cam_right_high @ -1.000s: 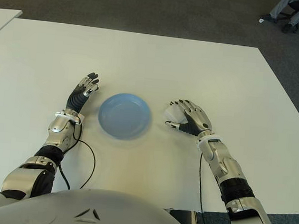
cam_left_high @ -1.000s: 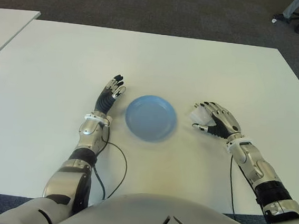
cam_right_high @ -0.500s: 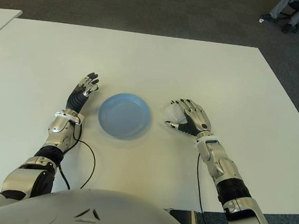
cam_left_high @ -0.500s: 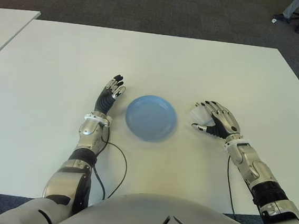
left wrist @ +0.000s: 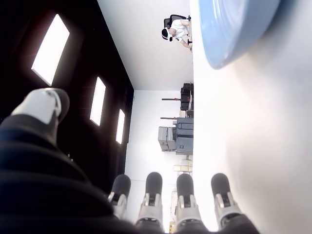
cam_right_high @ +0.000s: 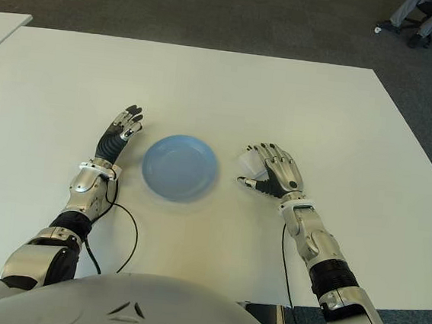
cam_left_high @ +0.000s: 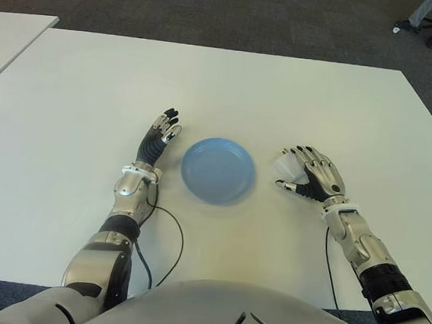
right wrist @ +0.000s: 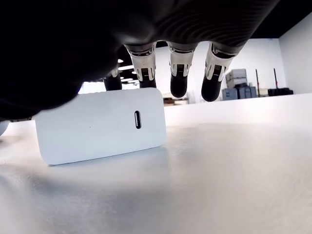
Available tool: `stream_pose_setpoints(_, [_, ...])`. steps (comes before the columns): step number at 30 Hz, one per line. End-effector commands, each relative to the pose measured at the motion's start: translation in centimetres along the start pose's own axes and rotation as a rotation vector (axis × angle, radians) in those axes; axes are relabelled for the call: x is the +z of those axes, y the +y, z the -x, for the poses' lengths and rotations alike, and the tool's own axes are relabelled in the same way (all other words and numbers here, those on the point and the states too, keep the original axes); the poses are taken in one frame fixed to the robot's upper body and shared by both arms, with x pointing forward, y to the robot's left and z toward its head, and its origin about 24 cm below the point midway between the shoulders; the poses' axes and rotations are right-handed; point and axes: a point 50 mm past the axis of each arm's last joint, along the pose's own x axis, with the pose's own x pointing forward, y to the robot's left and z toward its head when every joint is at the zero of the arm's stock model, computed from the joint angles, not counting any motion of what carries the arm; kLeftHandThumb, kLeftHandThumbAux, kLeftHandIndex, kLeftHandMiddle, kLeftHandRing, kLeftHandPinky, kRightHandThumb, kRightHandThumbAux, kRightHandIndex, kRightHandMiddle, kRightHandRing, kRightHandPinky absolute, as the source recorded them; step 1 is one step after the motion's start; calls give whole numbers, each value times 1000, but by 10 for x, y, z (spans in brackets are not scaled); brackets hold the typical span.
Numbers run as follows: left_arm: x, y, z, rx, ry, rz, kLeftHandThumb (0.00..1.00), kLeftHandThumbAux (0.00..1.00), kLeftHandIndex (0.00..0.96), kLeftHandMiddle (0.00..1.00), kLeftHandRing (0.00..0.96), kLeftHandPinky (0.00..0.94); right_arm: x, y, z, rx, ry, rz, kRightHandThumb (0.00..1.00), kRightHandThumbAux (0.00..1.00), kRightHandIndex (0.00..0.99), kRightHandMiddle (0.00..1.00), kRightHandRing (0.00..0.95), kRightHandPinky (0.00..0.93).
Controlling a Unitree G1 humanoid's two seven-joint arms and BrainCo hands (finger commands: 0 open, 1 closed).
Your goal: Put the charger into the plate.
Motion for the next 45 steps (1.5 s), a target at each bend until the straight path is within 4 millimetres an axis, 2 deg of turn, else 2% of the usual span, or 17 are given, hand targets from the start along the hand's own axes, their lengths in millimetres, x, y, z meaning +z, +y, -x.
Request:
stream_pose_setpoints(1, [-13,-2,11,2,64,17,0,488,0,105,99,85,3,9,4,27,-2,15,351,254,0,0,0,33])
stream_pose_setpoints(18, [-12,-1,11,2,58,-21,0,483,0,141,135,106,6,8,1,-123,-9,-7,342,261,0,0,22,141])
stream_pose_setpoints(34, [-12,0,11,0,56,-24,0,483,0,153,151,121,9,8,-2,-169,-27,-21,333,278,0,1,70,207])
stream_pose_setpoints(42, [-12,0,11,4,53,-20,0,491,0,167,162,110,11,9,-3,-202,-28,-57,394,298,0,56,153,335])
stream_pose_setpoints(45, [-12,0,11,6,51,-16,0,491,0,168,164,119,11,10,-3,-220,-25,-91,440,322,44,149,247,400])
